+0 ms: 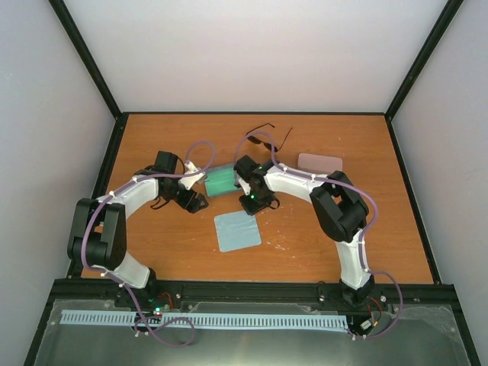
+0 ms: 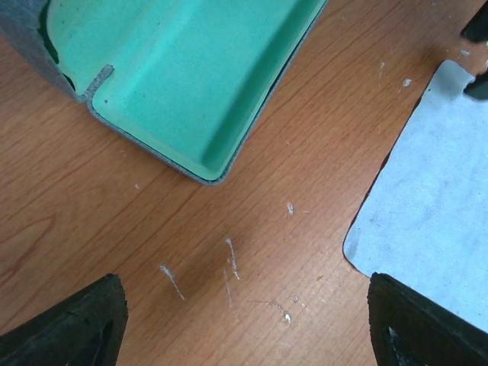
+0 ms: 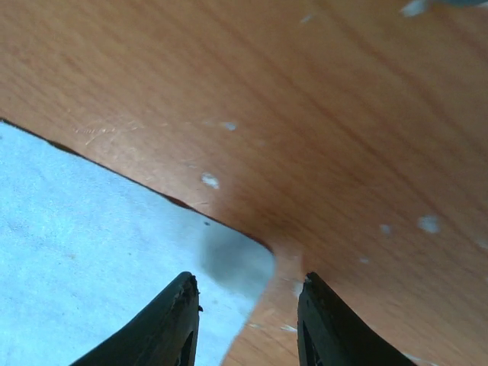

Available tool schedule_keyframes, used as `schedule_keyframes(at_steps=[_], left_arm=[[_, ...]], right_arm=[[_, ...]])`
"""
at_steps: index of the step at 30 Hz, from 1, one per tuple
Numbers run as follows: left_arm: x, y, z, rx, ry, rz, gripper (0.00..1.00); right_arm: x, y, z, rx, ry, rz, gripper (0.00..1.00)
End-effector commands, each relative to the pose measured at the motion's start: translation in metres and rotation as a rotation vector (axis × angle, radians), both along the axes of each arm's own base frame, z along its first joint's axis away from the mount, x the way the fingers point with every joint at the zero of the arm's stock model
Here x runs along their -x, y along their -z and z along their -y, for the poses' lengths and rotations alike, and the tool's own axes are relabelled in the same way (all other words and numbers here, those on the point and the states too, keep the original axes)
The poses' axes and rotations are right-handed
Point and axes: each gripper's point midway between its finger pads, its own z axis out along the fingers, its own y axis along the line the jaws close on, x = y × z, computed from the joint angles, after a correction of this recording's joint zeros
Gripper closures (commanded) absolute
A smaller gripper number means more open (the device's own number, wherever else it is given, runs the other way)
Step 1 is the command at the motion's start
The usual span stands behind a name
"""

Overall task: Organize the sunglasses
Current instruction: Fold the glasses cleaning cloth at the center of the board.

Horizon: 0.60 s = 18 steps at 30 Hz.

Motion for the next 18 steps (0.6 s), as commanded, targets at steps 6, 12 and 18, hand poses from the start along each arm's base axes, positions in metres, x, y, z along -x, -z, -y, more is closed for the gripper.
schedule_keyframes(at_steps=[6,12,18], left_arm=[[-0.014,-0.01,0.001,-0.002,0.003,0.052,0.14],[-0.016,-0.011,0.002,0.002,0.004,0.058,0.14],[-0.018,-0.011,0.004,0.008,0.004,0.057,0.14]], right_arm=[[0.009,0.022,-0.008,0.038,-0.006,-0.016,0.67],[0.006,0.026,-0.005,0.058,0.005,-0.007,0.69],[0.0,0.022,-0.002,0.052,0.028,0.022,0.67]])
